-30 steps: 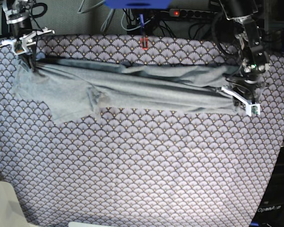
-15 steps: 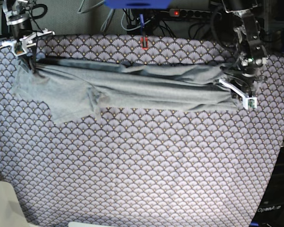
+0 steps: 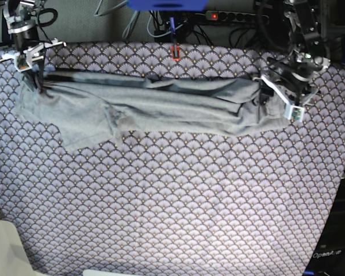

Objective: Fold the T-shirt properly
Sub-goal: 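Lower the folded hem onto the collar edge with both grippers, then open the left gripper and release the hem corner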

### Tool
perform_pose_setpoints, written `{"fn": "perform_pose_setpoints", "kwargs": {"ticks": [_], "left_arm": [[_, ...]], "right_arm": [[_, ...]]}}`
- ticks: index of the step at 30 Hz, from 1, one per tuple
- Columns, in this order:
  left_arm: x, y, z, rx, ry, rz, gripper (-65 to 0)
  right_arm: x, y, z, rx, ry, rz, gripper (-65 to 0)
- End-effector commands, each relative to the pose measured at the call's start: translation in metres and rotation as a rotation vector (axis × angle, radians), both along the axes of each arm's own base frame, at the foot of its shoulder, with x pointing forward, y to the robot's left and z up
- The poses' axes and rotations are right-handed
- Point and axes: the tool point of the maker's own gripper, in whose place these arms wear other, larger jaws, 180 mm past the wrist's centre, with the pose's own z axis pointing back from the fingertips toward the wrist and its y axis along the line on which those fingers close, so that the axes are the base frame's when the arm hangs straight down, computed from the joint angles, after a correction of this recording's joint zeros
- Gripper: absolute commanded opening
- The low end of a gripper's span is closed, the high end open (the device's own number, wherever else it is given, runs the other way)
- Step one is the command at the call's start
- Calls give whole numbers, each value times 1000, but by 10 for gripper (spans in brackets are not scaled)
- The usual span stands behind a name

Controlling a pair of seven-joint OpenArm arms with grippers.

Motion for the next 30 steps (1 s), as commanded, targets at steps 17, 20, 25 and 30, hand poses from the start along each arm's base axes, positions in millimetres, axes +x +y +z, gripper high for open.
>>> {"fn": "perform_pose_setpoints", "kwargs": {"ticks": [17,20,25,30], "left_arm": [[17,38,30,74,-80,19,-147],[18,38,30,76,-81,18,-146],[17,38,29,77,-77,18,-146],[17,38,30,78,-79,18,-146]], "right_arm": [[2,-2,12,-2,-52,-18,-650],[2,0,11,2,-53,-20,-650],[1,0,11,4,-50,-21,-650],[-2,-7,12,-7,-48,-40,-650]]}}
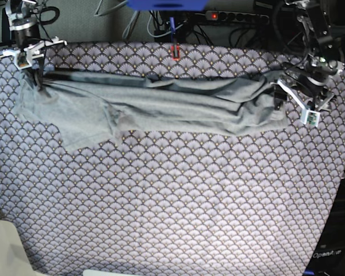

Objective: Fold the T-shirt properly
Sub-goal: 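Open the left gripper and release the hem corner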

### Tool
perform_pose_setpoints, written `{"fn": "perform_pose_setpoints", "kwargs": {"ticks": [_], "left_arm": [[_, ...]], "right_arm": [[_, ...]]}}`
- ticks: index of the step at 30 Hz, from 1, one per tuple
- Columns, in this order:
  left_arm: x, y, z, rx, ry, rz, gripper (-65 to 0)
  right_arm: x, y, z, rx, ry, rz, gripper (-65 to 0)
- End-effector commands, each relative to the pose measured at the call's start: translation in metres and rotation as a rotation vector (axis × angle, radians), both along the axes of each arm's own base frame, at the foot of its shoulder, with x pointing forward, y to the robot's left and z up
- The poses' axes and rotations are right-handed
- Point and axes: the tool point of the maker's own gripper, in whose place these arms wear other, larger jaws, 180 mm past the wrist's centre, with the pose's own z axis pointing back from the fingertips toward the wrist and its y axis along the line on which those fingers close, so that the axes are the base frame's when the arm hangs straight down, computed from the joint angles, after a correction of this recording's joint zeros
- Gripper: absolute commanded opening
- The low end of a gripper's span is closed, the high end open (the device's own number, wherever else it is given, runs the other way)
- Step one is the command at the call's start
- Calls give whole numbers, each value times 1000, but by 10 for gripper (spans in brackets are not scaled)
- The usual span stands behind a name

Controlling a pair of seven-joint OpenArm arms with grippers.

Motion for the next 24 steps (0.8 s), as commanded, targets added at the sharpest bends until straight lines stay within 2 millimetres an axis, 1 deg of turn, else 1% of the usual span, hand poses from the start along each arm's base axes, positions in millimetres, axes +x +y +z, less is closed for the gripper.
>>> {"fn": "perform_pose_setpoints", "kwargs": {"ticks": [1,3,6,11,14,18,20,24], "left_arm": [[7,4,13,14,-45,-4,-146],[7,0,12,10,-41,-31,-146],[5,-4,11,7,-32,-70,-147],[2,8,14,16,-37,-42,-147],[2,9,14,19,-37,-43,-146],[2,17,17,42,-34,-49,-146],[1,18,14,38,-24,-48,-146],[0,26,16,64,-18,-54,-146]], "right_arm": [[2,-8,14,-22,-51,-7,-650],[0,-12,11,-28,-29,-23,-644],[-4,-14,6,-32,1,-33,-600],[-5,-14,6,-30,0,-34,-565],[-5,-14,6,-30,2,-34,-565],[-5,-12,5,-30,4,-33,-565],[-5,-12,2,-48,25,-21,-565],[-11,-13,-8,-79,75,-17,-565]]}}
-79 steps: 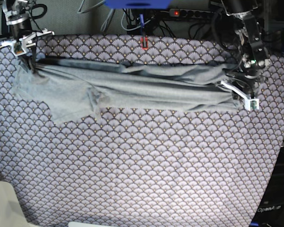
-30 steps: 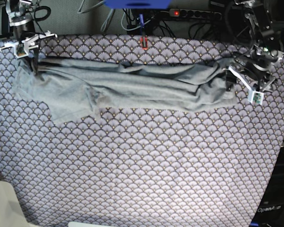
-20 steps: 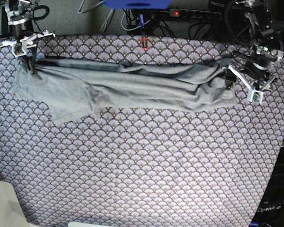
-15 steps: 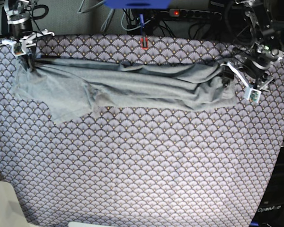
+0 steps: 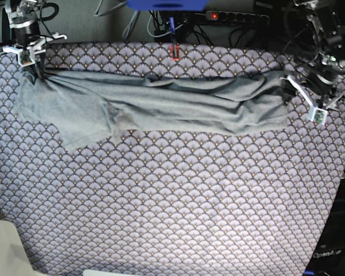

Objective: Fold the T-shirt properly
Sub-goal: 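Open the left gripper and release the hem corner, then regrasp the folded edge with the left gripper and tug it outward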

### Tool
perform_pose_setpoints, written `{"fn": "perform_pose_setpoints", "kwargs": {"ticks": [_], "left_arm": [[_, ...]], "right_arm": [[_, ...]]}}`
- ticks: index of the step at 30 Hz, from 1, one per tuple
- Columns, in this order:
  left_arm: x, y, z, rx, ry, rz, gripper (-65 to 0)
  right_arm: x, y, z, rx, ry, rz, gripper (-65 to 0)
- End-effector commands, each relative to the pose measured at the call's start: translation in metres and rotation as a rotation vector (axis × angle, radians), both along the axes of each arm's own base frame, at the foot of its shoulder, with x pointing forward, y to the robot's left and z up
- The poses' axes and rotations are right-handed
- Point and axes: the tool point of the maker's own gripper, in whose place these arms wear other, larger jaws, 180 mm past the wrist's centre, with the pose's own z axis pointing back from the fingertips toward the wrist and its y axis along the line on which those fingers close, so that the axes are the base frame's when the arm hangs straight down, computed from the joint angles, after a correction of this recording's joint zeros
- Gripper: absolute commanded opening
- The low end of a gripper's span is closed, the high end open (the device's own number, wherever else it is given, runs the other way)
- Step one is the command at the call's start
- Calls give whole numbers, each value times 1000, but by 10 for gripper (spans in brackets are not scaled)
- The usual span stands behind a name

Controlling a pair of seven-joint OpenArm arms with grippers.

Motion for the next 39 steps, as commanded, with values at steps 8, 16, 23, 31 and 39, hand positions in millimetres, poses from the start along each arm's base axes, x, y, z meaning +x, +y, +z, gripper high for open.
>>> {"fn": "perform_pose_setpoints", "kwargs": {"ticks": [8,16,23,31,39], "left_arm": [[-6,9,7,48,29,-55,-146],[-15,24,6,80,79,-27,-146],[-2,19,9,17,21,42,-146],[4,-16,1,-81,-5,60,-146],[-3,-37,-14,-155,11,86,-146]], "right_arm": [[1,-10,15,-24,-54,-20,-565],[3,-31,26,-53,-92,-81,-569],[3,-30,26,-52,-92,-82,-569],[4,-28,25,-48,-92,-77,-569],[3,-28,23,-44,-89,-77,-569]]}}
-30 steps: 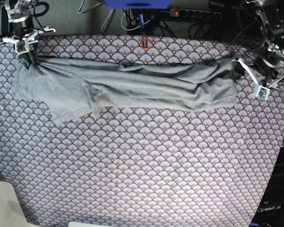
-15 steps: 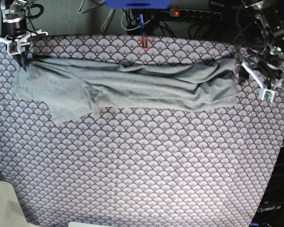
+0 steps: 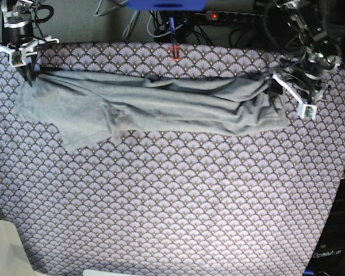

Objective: Fold the T-shirt properly
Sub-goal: 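Regrasp the folded edge with the left gripper and tug it outward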

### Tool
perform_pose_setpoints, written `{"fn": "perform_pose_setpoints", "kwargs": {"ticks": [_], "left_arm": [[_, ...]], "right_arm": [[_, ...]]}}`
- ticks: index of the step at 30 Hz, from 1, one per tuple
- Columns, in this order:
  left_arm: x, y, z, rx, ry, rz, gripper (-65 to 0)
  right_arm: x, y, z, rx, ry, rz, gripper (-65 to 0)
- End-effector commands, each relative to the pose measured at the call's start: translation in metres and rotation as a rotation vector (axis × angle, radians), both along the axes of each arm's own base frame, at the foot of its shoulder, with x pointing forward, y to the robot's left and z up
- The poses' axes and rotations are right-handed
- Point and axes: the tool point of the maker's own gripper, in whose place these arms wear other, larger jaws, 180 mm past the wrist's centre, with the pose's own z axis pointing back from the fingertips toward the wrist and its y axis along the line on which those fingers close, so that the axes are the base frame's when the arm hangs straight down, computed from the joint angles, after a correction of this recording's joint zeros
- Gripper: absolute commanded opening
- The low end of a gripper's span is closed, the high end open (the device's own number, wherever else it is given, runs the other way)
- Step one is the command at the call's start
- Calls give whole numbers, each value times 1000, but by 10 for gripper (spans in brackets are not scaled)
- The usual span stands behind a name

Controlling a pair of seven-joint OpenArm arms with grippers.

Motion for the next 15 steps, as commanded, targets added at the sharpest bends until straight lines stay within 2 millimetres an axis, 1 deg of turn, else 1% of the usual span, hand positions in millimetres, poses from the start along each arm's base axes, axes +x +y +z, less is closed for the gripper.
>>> {"fn": "perform_pose_setpoints", "kwargs": {"ticks": [1,3,8,10,12,15], "left_arm": [[9,1,11,0,-49,1,-146],[7,-4,6,-18,-40,6,-146],[-2,-15,-19,-82,15,22,-148],[-5,-16,-25,-96,31,27,-148],[-7,-17,-29,-109,41,29,-149],[-6,-17,-29,-111,38,30,-153]], "right_arm": [[3,-5,13,-22,-49,2,-569],[3,-5,12,-21,-48,1,-569],[3,-5,12,-21,-48,1,-569],[3,-5,12,-20,-48,3,-569],[3,-5,13,-21,-48,3,-569],[4,-5,13,-21,-49,3,-569]]}}
